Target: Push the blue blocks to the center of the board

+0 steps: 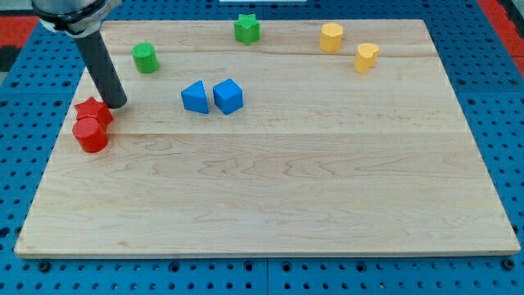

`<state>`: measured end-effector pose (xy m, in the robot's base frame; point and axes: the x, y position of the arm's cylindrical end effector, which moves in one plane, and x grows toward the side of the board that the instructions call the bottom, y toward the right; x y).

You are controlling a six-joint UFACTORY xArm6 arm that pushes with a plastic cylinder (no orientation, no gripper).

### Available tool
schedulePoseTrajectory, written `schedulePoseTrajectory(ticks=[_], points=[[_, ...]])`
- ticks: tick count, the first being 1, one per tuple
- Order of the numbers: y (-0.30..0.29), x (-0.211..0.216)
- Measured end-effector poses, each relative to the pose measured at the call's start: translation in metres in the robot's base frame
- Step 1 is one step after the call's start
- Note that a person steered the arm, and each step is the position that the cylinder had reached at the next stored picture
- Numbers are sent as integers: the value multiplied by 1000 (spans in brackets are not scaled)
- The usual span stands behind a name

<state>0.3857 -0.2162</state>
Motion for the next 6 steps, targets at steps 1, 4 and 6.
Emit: schedulePoseTrajectory(ticks=[1, 4, 6], points=[[34, -15], [132, -19], [150, -22]])
